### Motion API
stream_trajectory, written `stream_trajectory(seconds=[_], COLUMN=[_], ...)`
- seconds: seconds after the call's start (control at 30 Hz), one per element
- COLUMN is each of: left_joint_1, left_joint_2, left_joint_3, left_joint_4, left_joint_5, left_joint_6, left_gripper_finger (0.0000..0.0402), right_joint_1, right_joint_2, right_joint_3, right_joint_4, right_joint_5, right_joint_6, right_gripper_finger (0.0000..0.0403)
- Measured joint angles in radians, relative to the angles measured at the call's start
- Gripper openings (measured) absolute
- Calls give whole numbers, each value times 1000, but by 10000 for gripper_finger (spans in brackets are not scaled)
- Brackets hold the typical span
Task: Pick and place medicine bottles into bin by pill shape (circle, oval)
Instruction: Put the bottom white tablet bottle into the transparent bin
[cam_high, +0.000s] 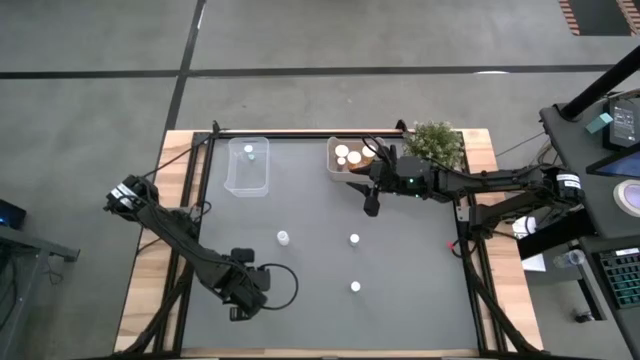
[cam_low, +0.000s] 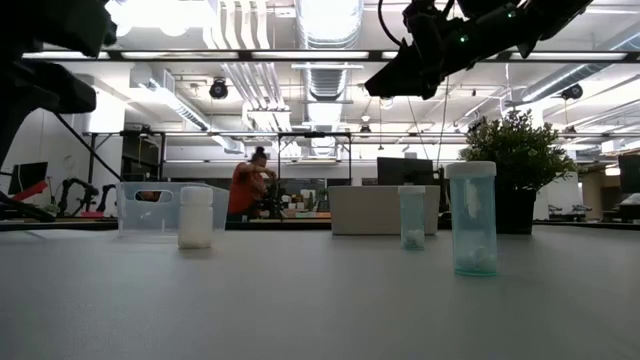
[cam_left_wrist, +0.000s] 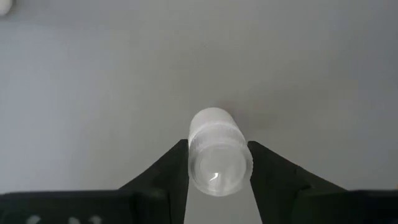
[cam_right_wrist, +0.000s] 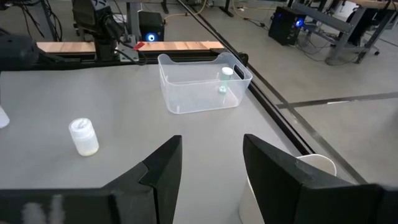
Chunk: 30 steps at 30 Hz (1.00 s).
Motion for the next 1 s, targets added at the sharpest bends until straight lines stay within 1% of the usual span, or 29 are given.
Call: stream_trajectory(seconds=[0.07,0.13,0.37,0.47,0.53,0.63,0.77,0.87,1.0], left_joint_1=[0,5,57,97,122,158,190,209,235], left_joint_2=[-24,-59,-253,-344,-391,-440,-484,-495,-487], left_joint_3=[0,0,0,0,0,-11,-38,-47,-47], left_joint_4=[-1,-8,13,88,151,284,561,731,898], left_joint_5=[-26,-75,-335,-398,-422,-423,-406,-326,-165], left_joint_6=[35,72,211,289,351,464,681,837,999], left_gripper_finger=[119,119,126,128,128,129,130,131,131], right_joint_1=[0,0,0,0,0,0,0,0,0], right_joint_2=[0,0,0,0,0,0,0,0,0], right_joint_3=[-1,-1,-1,-1,-1,-2,-3,-3,-7], right_joint_4=[0,0,38,75,101,142,165,164,157], right_joint_5=[0,0,0,-3,-32,-111,-210,-277,-290], right_joint_6=[0,-2,-60,-96,-119,-157,-209,-222,-238], right_gripper_finger=[164,164,164,164,164,164,164,164,164])
